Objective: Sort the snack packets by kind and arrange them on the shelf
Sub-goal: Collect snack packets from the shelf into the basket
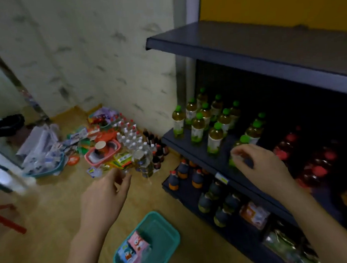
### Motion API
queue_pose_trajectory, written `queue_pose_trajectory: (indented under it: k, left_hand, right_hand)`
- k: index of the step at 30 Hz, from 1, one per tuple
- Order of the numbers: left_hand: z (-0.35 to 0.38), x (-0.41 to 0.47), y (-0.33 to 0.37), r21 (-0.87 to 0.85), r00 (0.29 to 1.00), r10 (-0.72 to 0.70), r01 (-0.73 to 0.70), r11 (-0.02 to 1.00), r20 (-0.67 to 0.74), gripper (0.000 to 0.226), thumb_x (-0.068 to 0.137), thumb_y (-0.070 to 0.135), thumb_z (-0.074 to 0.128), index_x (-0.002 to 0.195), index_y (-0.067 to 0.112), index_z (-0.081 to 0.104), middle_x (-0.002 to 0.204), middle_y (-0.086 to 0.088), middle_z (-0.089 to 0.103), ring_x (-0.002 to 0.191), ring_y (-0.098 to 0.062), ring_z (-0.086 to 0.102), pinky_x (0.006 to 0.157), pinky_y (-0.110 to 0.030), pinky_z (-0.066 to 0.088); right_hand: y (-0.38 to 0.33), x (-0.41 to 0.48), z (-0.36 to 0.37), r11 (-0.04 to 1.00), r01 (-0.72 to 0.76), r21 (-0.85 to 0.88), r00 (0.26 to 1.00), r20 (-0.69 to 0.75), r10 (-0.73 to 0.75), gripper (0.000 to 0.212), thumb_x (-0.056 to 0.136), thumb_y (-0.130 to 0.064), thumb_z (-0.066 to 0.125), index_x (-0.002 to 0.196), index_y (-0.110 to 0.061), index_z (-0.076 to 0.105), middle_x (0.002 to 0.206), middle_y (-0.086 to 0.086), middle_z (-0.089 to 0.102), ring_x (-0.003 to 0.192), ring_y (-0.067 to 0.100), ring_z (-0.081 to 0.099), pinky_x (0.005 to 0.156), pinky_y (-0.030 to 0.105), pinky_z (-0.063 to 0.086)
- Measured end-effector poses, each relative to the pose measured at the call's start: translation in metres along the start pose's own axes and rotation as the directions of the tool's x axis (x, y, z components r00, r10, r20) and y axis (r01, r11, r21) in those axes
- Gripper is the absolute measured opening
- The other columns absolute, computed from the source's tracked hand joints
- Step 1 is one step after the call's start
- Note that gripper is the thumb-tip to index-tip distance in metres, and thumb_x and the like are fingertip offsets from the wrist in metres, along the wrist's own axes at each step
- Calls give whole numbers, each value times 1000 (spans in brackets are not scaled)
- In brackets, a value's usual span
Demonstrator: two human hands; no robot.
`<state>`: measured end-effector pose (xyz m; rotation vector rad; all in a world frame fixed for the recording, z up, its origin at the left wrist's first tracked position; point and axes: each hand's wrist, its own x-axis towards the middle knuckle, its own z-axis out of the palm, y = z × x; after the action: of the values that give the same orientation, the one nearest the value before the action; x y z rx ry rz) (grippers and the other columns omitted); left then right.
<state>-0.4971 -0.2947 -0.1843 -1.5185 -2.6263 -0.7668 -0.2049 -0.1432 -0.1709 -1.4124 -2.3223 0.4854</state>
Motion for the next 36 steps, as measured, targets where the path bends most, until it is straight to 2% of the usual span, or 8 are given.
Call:
queue_pose_trajectory:
  k: [3, 8, 13, 17, 21, 24, 30, 36]
  left_hand:
    - [0, -14, 31, -26, 987, 151, -150, 988, 62, 20, 88, 37, 58, 76, 20, 57, 61, 9, 53, 57, -18, 53, 49, -29, 40]
    - [-1, -36, 104, -111, 902, 427, -419, 901, 58, 27, 89, 40, 54, 75, 18, 59, 61, -3, 62, 62, -29, 62, 46, -29, 37]
    - [1, -71, 202, -234, 761, 649, -629, 741, 12, 20, 88, 34, 57, 76, 18, 59, 62, 7, 54, 62, -26, 60, 45, -25, 26]
    - [7, -119, 280, -308, 630, 776, -747, 589, -41, 18, 89, 33, 57, 77, 19, 59, 63, 9, 53, 57, -14, 49, 42, -18, 24]
    - [17, -181, 353, -314, 511, 858, -825, 470, -58, 16, 86, 30, 62, 76, 19, 60, 66, 5, 62, 62, -22, 62, 47, -24, 35]
    - [27, -235, 399, -348, 457, 889, -839, 418, -35, 14, 85, 31, 63, 76, 21, 60, 67, 7, 61, 64, -20, 62, 48, -23, 33]
    - [37, -328, 480, -407, 423, 905, -835, 370, -45, 13, 84, 33, 64, 81, 21, 63, 72, 9, 62, 69, -15, 61, 52, -26, 42]
    - [29, -357, 558, -397, 406, 908, -854, 337, -103, 14, 83, 32, 65, 81, 18, 63, 74, 4, 64, 77, -23, 63, 62, -35, 50]
  right_hand:
    - [17, -60, -27, 993, -117, -20, 991, -72, 115, 21, 90, -34, 54, 110, -29, 60, 110, -10, 61, 101, 14, 58, 78, 36, 51]
    - [47, -166, -81, 943, -330, -42, 920, -239, 312, 20, 89, -33, 56, 109, -30, 60, 109, -10, 62, 100, 15, 60, 77, 36, 51]
    - [72, -276, -141, 835, -549, -24, 763, -423, 489, 20, 87, -29, 60, 107, -27, 63, 104, -7, 65, 97, 18, 62, 77, 38, 51]
    - [94, -371, -176, 728, -685, 23, 605, -538, 586, 21, 88, -28, 59, 108, -24, 64, 104, -7, 66, 96, 15, 62, 77, 36, 51]
    - [120, -458, -201, 622, -781, 58, 469, -602, 646, 23, 87, -28, 61, 108, -21, 64, 104, -7, 67, 96, 15, 64, 76, 36, 53]
    - [141, -513, -216, 575, -812, 100, 407, -609, 681, 21, 85, -26, 64, 105, -21, 65, 99, -6, 68, 88, 16, 65, 75, 37, 53]
    - [200, -587, -265, 529, -846, 67, 415, -539, 733, 20, 88, -36, 58, 107, -32, 59, 102, -17, 63, 90, 6, 61, 75, 30, 53]
    - [254, -580, -323, 613, -789, -35, 530, -544, 651, 26, 90, -37, 55, 115, -29, 60, 108, -15, 62, 104, 8, 59, 80, 30, 52]
